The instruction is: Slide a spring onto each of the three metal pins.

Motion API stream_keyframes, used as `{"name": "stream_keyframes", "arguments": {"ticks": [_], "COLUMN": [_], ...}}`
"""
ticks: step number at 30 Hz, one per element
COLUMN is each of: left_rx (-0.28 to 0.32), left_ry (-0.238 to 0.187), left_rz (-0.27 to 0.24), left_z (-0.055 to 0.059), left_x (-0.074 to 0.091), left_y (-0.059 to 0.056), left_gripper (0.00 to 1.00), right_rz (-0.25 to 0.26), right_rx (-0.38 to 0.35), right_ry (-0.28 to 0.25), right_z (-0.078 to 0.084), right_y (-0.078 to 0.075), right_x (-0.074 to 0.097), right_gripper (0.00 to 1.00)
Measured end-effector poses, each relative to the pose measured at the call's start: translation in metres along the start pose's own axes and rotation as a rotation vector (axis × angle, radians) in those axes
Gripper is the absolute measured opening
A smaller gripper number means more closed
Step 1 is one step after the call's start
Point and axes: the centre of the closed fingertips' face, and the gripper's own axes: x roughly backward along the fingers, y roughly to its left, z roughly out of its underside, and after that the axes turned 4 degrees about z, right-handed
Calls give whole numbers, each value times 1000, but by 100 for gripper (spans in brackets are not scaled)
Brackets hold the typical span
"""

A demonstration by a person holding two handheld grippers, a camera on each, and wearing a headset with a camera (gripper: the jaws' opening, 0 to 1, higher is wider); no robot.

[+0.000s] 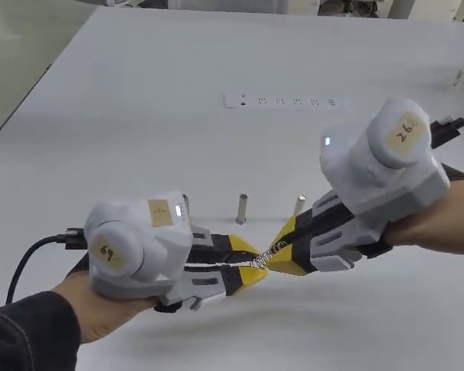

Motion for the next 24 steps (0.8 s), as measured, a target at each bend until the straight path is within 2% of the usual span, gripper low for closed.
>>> {"name": "stream_keyframes", "arguments": {"ticks": [14,24], "left_rx": [-2,2], "left_ry": [3,2], "left_rz": [1,-6], "left_z": [1,1], "left_x": [-3,-5], "left_y": [2,3], "left_gripper": [7,8], "right_rz": [-1,0], "right_rx": [111,138], "right_ry": [107,135], "right_z": [-6,-5], "right_y": [-1,-3], "right_x": [-4,-5], "right_gripper": [13,13]}}
